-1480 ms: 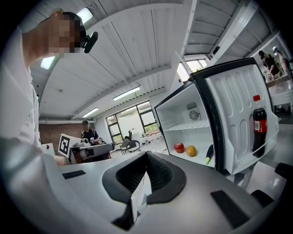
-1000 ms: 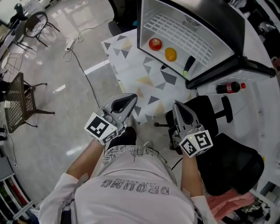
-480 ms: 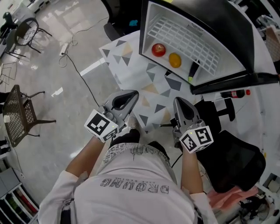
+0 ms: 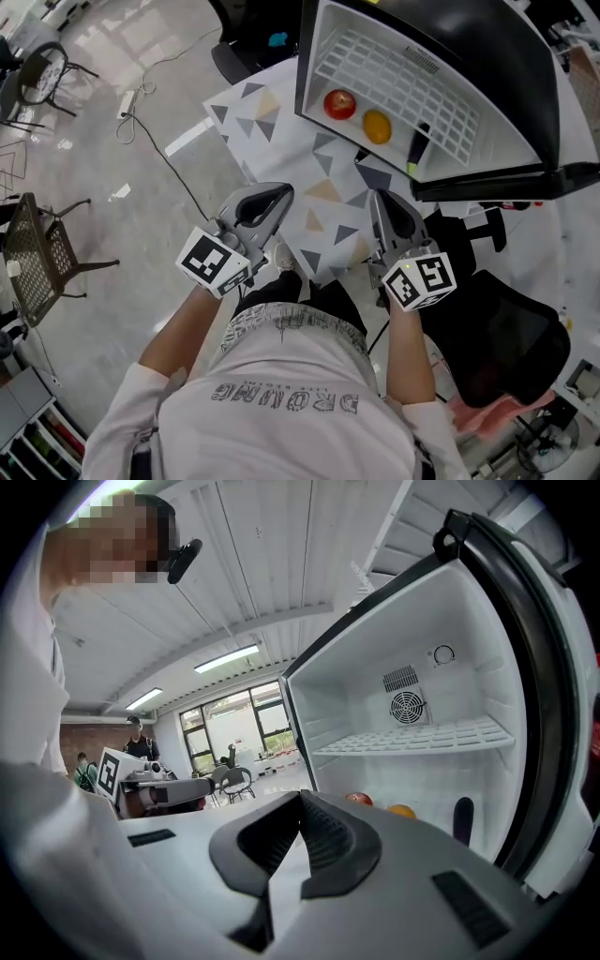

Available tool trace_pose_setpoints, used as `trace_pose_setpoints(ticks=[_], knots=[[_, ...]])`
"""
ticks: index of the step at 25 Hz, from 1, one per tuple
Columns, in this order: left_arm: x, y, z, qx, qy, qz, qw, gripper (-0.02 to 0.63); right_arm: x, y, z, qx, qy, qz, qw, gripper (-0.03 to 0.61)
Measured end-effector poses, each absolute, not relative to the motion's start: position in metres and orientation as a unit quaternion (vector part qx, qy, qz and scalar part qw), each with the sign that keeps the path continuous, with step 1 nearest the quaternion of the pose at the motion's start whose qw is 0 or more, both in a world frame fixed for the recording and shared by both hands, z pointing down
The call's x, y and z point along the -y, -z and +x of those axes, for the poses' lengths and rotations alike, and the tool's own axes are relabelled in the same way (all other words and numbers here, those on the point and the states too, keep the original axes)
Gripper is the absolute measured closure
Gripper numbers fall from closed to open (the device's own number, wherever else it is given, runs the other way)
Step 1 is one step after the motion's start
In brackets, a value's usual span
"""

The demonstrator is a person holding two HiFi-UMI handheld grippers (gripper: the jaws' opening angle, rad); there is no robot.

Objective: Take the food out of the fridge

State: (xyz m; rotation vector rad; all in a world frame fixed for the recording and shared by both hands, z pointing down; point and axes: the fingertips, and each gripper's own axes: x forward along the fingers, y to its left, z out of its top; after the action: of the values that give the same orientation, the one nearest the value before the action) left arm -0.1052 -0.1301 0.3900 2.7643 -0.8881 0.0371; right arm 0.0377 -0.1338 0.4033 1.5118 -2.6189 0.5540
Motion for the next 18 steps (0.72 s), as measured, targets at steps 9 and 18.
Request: trace_pose_setpoints(ticks=[9,18], knots=[[0.153,-0.412,-0.094,0.314,-0.038,0.940,0.128,0.604,0.179,-0.432,0.063,0.839,-0.182,0.511,0.035,0.583],[0.169,-0.429,-0.080,0.333,-0.056,0.931,0.139,0.603,0.222,-0.469,0.092,0.826,-0.189,0.529,0.046,0.583]])
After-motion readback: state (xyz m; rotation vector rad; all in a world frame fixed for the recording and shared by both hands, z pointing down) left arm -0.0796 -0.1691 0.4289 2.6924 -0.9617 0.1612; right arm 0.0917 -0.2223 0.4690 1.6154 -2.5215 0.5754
